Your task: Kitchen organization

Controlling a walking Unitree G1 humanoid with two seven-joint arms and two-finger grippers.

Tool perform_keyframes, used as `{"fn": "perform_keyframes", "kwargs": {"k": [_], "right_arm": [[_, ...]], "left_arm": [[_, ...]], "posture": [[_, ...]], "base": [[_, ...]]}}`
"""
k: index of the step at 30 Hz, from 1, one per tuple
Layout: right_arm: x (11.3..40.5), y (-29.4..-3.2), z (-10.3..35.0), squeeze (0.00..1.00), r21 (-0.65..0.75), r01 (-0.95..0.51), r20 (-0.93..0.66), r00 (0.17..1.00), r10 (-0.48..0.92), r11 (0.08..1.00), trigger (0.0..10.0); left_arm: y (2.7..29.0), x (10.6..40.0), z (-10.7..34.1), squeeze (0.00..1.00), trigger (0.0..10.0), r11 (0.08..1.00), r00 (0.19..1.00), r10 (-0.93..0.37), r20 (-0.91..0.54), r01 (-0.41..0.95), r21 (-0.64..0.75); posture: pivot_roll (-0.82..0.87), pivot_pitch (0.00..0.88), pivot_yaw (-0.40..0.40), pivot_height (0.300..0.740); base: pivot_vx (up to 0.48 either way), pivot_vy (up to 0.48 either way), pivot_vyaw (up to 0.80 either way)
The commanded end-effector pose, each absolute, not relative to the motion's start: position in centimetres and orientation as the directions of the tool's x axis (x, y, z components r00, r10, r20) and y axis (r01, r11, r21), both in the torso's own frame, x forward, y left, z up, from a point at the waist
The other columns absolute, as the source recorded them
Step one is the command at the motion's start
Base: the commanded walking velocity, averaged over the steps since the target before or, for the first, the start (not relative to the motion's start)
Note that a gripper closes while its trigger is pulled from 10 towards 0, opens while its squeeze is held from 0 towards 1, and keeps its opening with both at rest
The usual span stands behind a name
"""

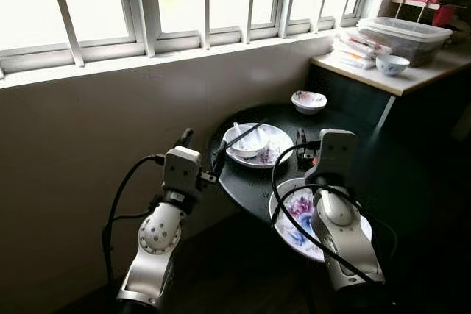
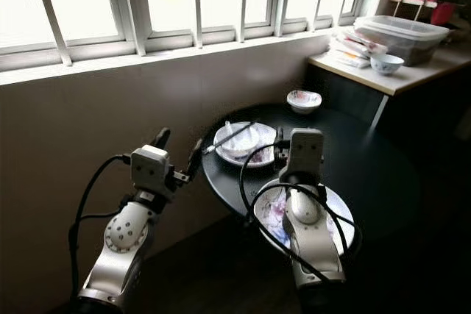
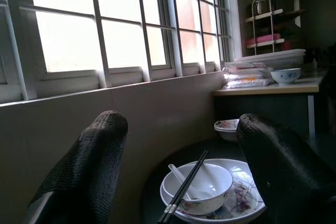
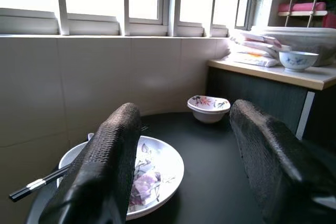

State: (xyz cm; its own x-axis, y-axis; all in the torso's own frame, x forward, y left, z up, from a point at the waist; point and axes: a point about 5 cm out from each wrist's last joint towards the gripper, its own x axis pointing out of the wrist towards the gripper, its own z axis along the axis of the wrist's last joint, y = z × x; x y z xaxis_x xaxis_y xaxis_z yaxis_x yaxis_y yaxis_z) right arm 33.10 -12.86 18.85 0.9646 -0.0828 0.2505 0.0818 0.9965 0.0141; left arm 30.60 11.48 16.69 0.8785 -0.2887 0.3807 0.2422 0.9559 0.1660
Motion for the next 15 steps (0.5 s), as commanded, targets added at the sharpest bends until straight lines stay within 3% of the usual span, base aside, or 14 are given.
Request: {"fn": "perform_keyframes", "kwargs": {"k": [1, 5, 15], "right_arm": [[33.24, -13.45, 18.84, 0.00, 0.024, 0.100, 0.239, 0.965, -0.103, 0.995, 10.0], [33.24, -13.48, 18.94, 0.00, 0.015, 0.104, 0.251, 0.962, -0.105, 0.994, 10.0], [33.23, -13.39, 18.49, 0.00, -0.017, 0.104, 0.229, 0.969, -0.097, 0.994, 10.0]], "left_arm": [[11.31, 30.67, 16.59, 0.00, 10.0, 0.955, 0.881, -0.292, 0.373, 0.245, 0.170], [11.25, 30.66, 16.60, 0.00, 10.0, 0.955, 0.880, -0.292, 0.375, 0.245, 0.168], [11.32, 30.63, 16.64, 0.00, 10.0, 0.957, 0.878, -0.287, 0.383, 0.244, 0.158]], "posture": [[0.04, 0.000, -0.053, 0.740], [0.04, 0.000, -0.054, 0.740], [0.04, 0.000, -0.055, 0.740]], "base": [[0.000, -0.480, -0.80], [0.000, -0.377, -0.63], [0.000, 0.000, 0.00]]}}
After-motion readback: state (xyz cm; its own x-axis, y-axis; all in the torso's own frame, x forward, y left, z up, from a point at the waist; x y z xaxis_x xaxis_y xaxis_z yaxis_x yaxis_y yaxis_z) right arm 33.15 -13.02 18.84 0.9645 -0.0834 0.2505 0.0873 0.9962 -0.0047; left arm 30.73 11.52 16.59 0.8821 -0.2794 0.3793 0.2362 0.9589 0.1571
